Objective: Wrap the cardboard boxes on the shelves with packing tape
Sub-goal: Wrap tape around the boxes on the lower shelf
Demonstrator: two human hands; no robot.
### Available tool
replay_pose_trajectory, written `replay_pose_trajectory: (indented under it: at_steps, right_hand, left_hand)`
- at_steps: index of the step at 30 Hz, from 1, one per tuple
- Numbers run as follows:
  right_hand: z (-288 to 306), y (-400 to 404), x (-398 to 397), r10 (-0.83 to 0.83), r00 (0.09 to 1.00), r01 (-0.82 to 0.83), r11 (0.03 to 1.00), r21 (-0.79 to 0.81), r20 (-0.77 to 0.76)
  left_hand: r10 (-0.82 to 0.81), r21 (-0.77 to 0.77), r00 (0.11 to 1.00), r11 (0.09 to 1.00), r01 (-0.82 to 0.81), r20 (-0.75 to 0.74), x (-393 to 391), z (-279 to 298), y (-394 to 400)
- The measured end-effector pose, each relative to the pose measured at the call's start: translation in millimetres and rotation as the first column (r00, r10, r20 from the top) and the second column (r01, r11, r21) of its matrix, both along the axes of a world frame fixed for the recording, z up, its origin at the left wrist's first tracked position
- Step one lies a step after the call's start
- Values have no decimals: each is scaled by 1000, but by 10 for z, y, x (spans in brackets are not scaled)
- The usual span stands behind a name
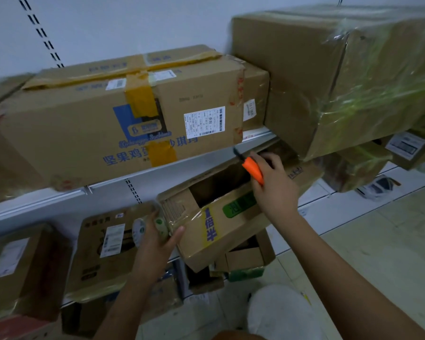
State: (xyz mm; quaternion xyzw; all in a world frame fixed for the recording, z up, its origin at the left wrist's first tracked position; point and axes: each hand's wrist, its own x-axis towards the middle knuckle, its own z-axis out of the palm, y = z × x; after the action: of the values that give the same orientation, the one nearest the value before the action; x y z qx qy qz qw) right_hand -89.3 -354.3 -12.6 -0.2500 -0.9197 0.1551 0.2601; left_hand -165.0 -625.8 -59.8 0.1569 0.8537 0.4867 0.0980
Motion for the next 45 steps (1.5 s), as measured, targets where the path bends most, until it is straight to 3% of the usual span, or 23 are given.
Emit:
replay_pose_trajectory:
  at_steps: [3, 7, 12, 14, 16, 17, 20, 24, 28, 31, 32, 36, 39, 42, 45]
  right_hand:
    - [-2, 164, -208, 149, 972, -172, 978, 119, 182]
    - [-204, 192, -188, 129, 872, -244, 951, 190, 473]
    - [-205, 117, -290, 70, 863, -212, 949, 234, 500]
    - [-189, 116, -354, 102, 856, -227, 955, 191, 507]
    - [-168, 141, -385, 167, 859, -244, 965, 100, 484]
    - [-168, 156, -384, 196, 859, -251, 966, 55, 472]
    - [-198, 94, -302, 245, 857, -259, 965, -33, 452]
    - [-256, -43, -87, 311, 887, -262, 948, -181, 341]
    - [-266, -69, 127, 312, 929, -229, 907, -354, 197]
    - [-278, -58, 257, 307, 948, -218, 820, -530, 86]
    - [-241, -60, 294, 297, 952, -220, 826, -520, 70]
    - [291, -10, 187, 180, 964, -233, 924, -302, -194]
    - [1039, -21, -147, 272, 889, -326, 941, -93, -368]
    - [1683, -36, -642, 347, 887, -276, 927, 254, -303]
    - [2055, -29, -1167, 301, 939, -173, 828, 533, -164]
  left_hand:
    - [3, -8, 1000, 1000, -3, -2, -42, -10, -3]
    - [52, -25, 997, 998, -51, 55, -128, 48, 4]
    - [190, -253, 982, 950, -181, 10, -107, 155, -39]
    - [268, -230, 950, 926, -299, -157, -18, 341, -104]
    - [250, -118, 935, 951, -286, -251, 70, 677, -146]
    - [200, -46, 957, 976, -214, -211, 62, 819, -157]
    - [-103, 157, 989, 984, 86, 102, 49, 1120, -34]
    - [-439, 318, 831, 886, 337, 343, -13, 1012, 336]
    - [-579, 576, 640, 779, 250, 505, -85, 771, 639]
    - [-553, 648, 631, 754, 102, 544, -106, 483, 771]
    - [-529, 657, 645, 752, 56, 551, -94, 407, 796]
    - [-503, 687, 680, 727, -2, 534, -74, 331, 846]
    - [-493, 683, 673, 730, -23, 551, -66, 352, 861]
    - [-468, 681, 673, 729, -72, 573, -81, 352, 864]
    - [-450, 680, 679, 726, -100, 580, -111, 381, 864]
